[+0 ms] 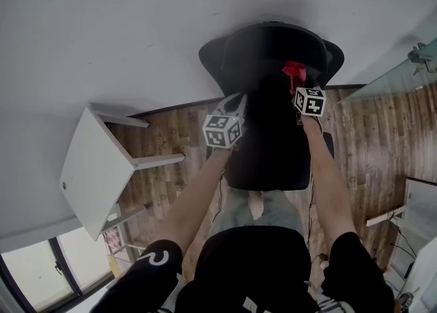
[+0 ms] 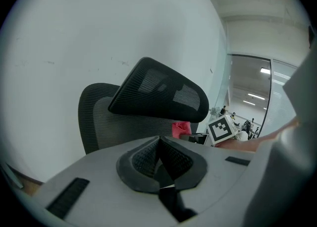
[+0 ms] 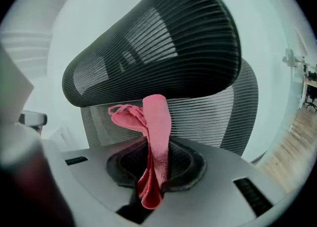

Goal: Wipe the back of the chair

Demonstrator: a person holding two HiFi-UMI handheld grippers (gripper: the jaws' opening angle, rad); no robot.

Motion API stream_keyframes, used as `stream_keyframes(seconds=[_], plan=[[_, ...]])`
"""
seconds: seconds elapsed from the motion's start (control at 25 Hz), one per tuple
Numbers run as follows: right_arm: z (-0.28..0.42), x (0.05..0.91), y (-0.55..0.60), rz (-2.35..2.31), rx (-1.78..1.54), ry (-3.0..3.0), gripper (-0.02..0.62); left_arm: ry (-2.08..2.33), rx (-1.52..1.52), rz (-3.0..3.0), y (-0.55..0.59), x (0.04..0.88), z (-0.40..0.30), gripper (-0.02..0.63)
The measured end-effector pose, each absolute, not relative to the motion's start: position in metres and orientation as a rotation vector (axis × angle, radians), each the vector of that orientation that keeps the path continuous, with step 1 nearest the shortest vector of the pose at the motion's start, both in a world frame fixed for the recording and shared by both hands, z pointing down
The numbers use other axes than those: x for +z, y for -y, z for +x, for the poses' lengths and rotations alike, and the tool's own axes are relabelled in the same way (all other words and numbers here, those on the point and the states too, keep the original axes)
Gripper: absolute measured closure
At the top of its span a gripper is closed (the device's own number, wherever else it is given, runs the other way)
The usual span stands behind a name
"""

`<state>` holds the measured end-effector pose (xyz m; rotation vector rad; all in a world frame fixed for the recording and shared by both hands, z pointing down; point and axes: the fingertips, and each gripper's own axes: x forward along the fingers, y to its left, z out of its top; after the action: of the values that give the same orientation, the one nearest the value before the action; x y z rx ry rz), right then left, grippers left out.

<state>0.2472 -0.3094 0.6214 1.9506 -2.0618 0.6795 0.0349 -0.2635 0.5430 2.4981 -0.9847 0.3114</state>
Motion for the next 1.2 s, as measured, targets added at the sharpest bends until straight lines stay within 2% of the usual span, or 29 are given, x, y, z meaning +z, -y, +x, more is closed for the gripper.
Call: stream_keyframes(seconds=[1.2], plan=[[0.414, 0.614, 0.241, 2.104, 0.688, 1.896, 0.528, 0.866, 0.358, 2.583, 0.234, 0.534, 0.154, 0.583]])
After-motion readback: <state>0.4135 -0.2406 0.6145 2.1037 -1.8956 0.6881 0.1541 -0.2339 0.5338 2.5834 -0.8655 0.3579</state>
